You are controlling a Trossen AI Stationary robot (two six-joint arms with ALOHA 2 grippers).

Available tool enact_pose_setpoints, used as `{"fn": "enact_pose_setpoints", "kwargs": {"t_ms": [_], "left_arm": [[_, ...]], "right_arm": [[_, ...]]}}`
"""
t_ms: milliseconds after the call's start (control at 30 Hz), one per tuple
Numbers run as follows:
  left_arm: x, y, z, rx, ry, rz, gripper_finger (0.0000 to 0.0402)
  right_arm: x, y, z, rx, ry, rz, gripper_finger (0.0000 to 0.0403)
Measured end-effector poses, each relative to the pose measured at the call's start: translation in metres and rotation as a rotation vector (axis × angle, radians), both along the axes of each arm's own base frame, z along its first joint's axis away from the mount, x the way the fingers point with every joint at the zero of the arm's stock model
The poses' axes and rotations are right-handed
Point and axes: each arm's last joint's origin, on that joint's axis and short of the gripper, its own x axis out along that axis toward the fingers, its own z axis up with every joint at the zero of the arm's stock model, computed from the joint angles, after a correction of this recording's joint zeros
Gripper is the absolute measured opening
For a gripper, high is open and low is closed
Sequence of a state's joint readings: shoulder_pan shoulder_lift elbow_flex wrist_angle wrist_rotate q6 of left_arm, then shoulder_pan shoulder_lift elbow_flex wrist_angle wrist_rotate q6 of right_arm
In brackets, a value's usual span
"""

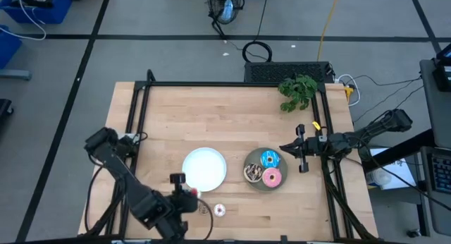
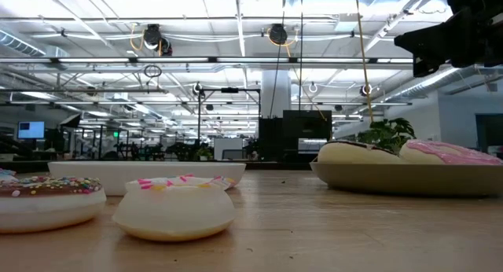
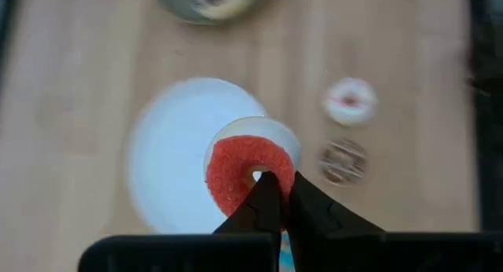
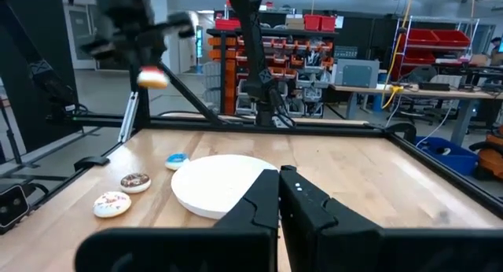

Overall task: Pick & Place donuts
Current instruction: Put the small orange donut on the white plate

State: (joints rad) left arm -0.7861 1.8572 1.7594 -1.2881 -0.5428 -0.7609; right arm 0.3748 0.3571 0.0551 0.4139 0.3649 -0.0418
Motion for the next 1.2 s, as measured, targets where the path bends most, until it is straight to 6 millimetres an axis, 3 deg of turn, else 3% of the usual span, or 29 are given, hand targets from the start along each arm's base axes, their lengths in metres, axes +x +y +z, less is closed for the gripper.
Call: {"fn": "enact_pose_setpoints", "kwargs": {"t_ms": [133,267,467,700,833,1000,1200], "left_arm": [[0.01,0.024,0.015,0.062,0.018,0.067,0.0018],[0.027,0.052,0.018,0.086,0.095,0.087,0.003],[0.049,0.091,0.017,0.046,0.185,0.112,0.0007],[0.057,0.108,0.015,-0.006,0.267,0.044,0.0026],[0.065,0.129,0.013,-0.042,0.294,0.08,0.001],[0.075,0.161,-0.007,-0.056,0.322,0.18,0.002],[0.082,0.184,-0.065,-0.14,0.37,0.128,0.0017]], "right_arm": [[0.0,0.0,0.0,-0.004,-0.001,0.0,0.0],[0.0,0.0,0.001,-0.001,-0.015,-0.001,0.0],[0.0,0.0,0.001,-0.001,-0.01,0.0,0.0],[0.0,0.0,0.001,-0.002,-0.006,0.0,0.0],[0.0,0.0,0.001,-0.002,-0.006,0.0,0.0],[0.0,0.0,0.001,-0.001,-0.006,-0.001,0.0],[0.0,0.0,0.0,-0.004,-0.004,-0.001,0.0]]}}
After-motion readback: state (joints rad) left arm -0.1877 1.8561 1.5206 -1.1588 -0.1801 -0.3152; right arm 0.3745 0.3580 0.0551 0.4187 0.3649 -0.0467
